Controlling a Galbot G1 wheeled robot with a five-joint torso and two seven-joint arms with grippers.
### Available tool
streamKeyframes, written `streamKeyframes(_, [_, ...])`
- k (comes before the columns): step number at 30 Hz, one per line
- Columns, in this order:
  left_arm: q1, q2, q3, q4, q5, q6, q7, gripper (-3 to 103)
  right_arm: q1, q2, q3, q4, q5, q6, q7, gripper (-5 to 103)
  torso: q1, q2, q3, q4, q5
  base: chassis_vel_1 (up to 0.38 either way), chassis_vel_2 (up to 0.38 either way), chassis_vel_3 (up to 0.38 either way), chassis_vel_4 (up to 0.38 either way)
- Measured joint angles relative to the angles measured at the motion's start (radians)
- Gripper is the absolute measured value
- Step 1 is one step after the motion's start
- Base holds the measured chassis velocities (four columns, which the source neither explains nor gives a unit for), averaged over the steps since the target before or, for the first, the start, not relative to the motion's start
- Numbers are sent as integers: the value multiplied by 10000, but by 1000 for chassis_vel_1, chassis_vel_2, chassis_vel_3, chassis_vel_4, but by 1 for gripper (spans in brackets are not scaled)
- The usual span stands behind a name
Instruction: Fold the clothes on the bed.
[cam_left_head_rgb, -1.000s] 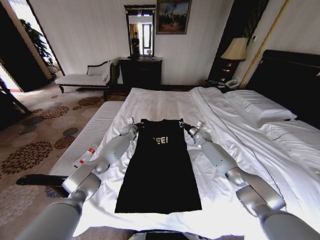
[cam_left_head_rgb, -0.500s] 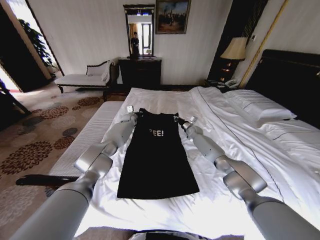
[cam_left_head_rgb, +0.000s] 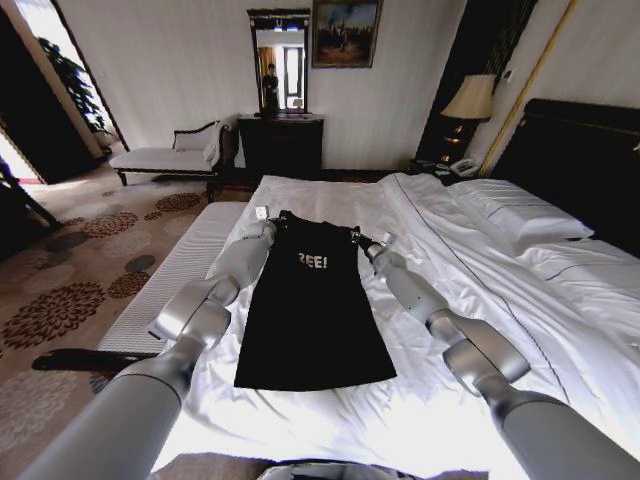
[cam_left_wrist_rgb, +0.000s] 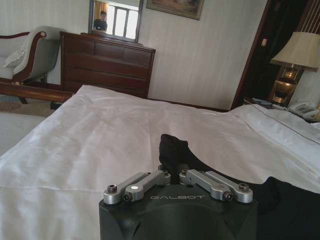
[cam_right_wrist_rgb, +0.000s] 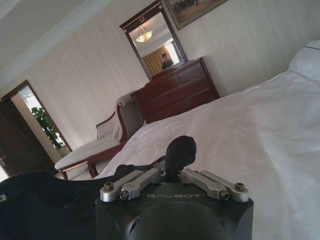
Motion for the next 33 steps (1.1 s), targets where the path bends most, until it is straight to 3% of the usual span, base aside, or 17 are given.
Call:
streamKeyframes(3, [443, 157, 154, -666, -218, 3, -242, 2, -363, -174, 264, 509, -238, 160, -4, 1, 0, 0, -1, -1, 0, 0, 0, 0, 0])
streamKeyframes(7, [1561, 622, 404, -2755, -943, -13, -943, 2, -1279, -406, 969, 1453, -867, 554, 14, 1, 0, 0, 0, -2, -1, 0, 0, 0, 0])
streamKeyframes(8, [1561, 622, 404, -2755, -943, -13, -943, 2, -1279, -406, 969, 1453, -867, 554, 14, 1, 0, 0, 0, -2, -1, 0, 0, 0, 0])
streamKeyframes(12, [2542, 1279, 716, -5020, -1640, -19, -1851, 2, -2364, -790, 1404, 2550, -1228, 772, 5, 1, -1, 0, -1, -2, 1, 0, 0, 0, 0])
streamKeyframes(19, [3757, 2467, 824, -7430, -2021, -6, -2704, 2, -3499, -1484, 1721, 3760, -1774, 1099, -98, 1, -1, 0, -2, 1, 2, 0, 0, 0, 0])
streamKeyframes(27, [5995, 3786, 46, -10234, -2128, 45, -3322, 2, -5131, -2284, 2260, 6219, -1952, 1130, 126, 1, -3, 2, -4, -2, -1, 0, 0, 0, 0])
streamKeyframes(33, [7620, 4009, -872, -11507, -1976, 3, -3612, 2, -6214, -2429, 2543, 7350, -2213, 1115, 331, 1, -1, 2, -3, 1, -5, 0, 0, 0, 0])
